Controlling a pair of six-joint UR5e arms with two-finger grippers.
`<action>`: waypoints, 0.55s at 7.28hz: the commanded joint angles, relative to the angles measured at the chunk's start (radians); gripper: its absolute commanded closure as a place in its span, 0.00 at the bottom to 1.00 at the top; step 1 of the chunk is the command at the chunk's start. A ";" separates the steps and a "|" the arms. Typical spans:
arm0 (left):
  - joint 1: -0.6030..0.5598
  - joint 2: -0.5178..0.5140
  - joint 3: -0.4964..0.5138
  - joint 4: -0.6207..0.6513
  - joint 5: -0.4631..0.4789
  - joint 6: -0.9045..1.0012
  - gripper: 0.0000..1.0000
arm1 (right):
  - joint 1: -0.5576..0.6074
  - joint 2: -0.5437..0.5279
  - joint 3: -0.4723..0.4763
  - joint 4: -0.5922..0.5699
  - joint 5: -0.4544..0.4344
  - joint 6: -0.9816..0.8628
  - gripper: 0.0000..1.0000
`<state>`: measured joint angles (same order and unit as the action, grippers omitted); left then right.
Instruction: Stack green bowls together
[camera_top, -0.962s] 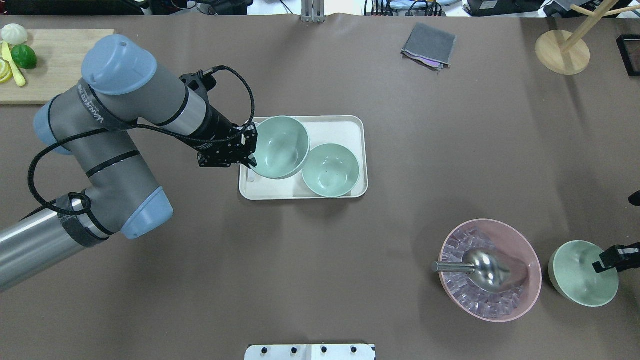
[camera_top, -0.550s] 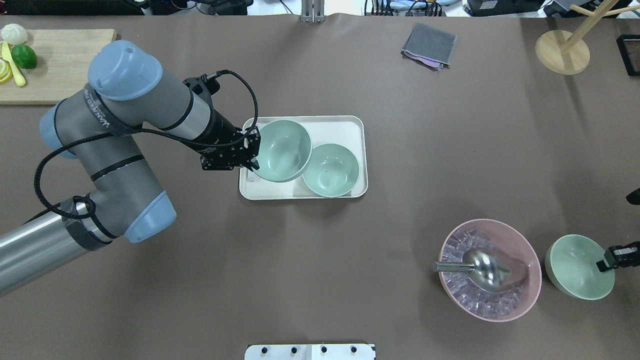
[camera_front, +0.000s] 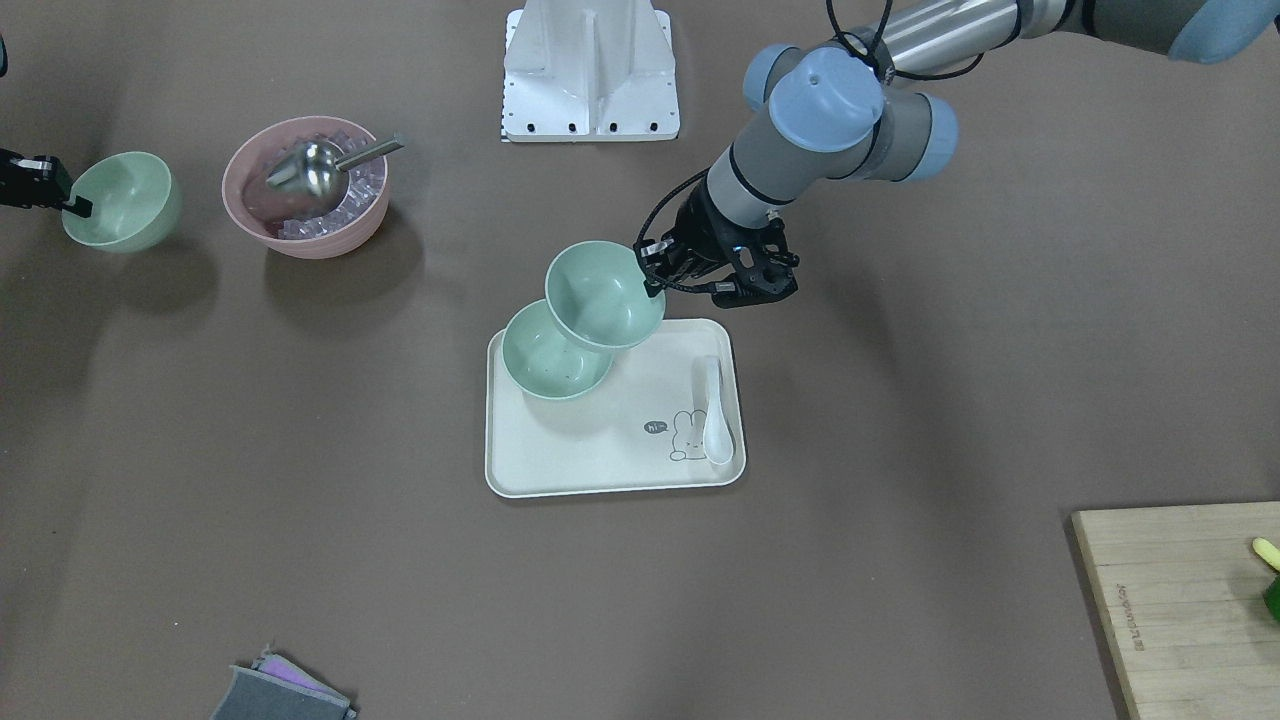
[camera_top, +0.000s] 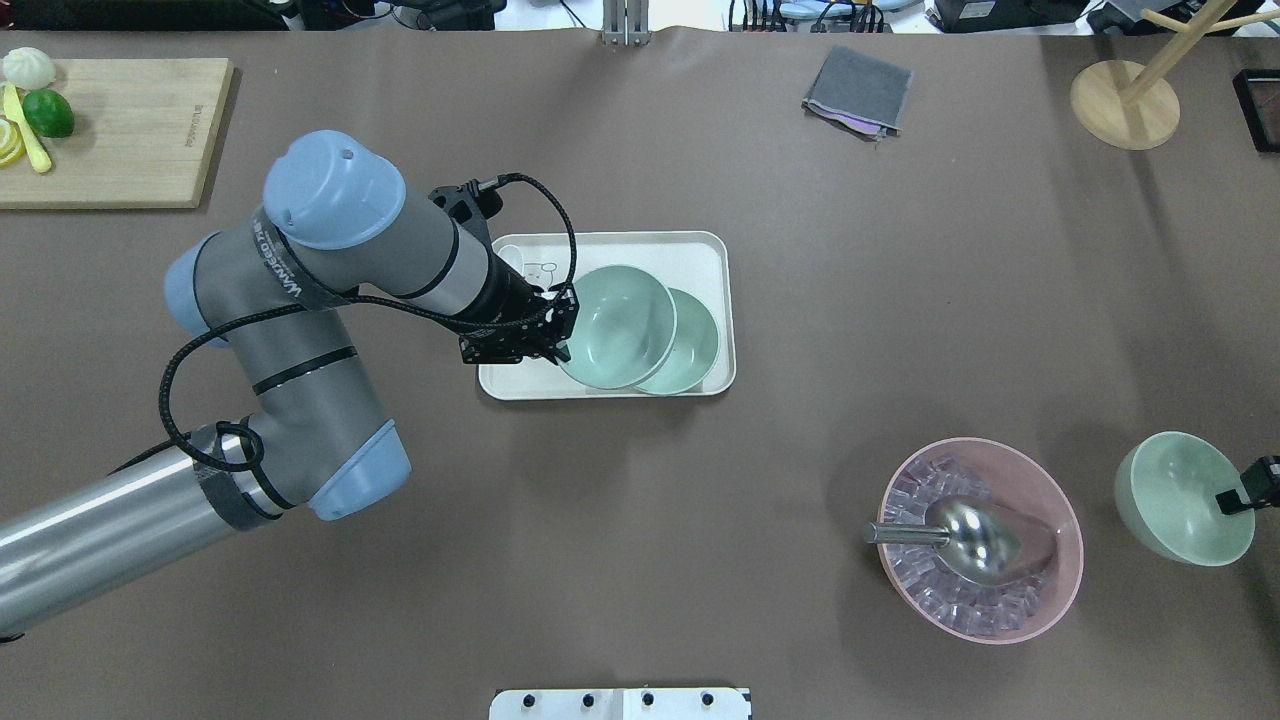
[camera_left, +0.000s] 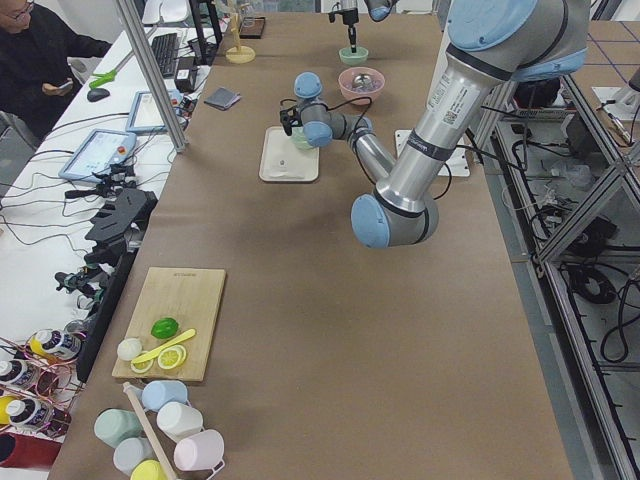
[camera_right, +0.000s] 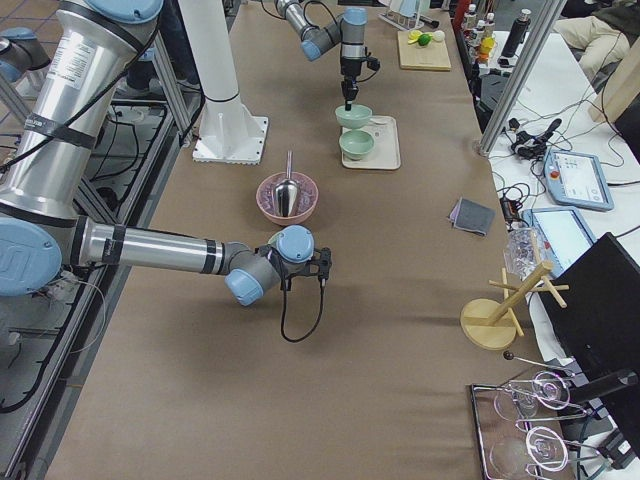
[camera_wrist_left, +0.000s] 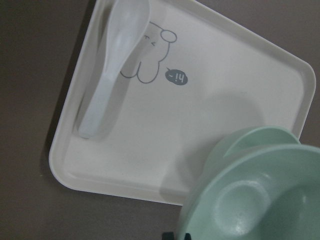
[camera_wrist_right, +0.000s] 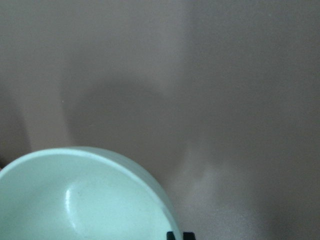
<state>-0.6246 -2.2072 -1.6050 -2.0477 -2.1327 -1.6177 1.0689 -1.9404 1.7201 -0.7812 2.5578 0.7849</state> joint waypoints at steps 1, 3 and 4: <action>0.013 -0.038 0.091 -0.115 0.034 -0.024 1.00 | 0.040 0.026 -0.011 -0.009 0.030 0.007 1.00; 0.020 -0.057 0.151 -0.176 0.080 -0.025 1.00 | 0.052 0.038 -0.011 -0.012 0.035 0.013 1.00; 0.023 -0.061 0.155 -0.177 0.080 -0.027 1.00 | 0.054 0.040 -0.011 -0.010 0.035 0.013 1.00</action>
<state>-0.6063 -2.2598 -1.4679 -2.2111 -2.0596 -1.6424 1.1179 -1.9064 1.7093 -0.7913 2.5908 0.7959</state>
